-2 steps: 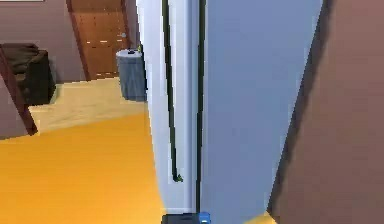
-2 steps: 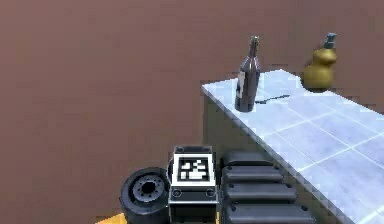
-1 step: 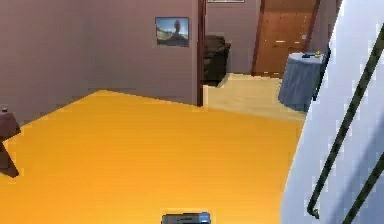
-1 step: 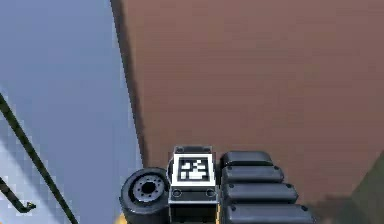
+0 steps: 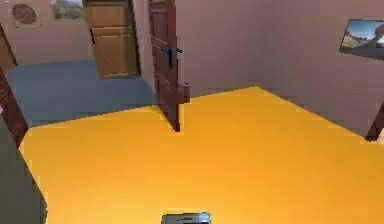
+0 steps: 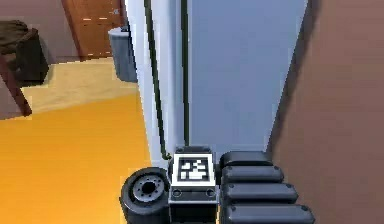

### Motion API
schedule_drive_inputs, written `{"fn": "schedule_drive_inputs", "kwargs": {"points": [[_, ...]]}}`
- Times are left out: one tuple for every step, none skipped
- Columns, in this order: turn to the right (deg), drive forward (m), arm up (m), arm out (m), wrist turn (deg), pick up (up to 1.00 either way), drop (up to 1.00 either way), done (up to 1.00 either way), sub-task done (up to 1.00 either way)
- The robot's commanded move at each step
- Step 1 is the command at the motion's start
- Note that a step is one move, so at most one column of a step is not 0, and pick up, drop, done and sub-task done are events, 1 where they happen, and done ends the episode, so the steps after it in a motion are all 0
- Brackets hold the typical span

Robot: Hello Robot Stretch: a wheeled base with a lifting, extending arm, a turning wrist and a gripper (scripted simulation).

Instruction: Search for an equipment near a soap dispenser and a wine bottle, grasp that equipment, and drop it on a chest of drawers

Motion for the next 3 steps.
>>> {"fn": "schedule_drive_inputs", "kwargs": {"points": [[-18.0,0.00,0.00,0.00,0.0,0.00,0.00,0.00,0.00],[0.0,1.00,0.00,0.00,0.0,0.00,0.00,0.00,0.00],[-3.0,0.00,0.00,0.00,0.0,0.00,0.00,0.00,0.00]]}}
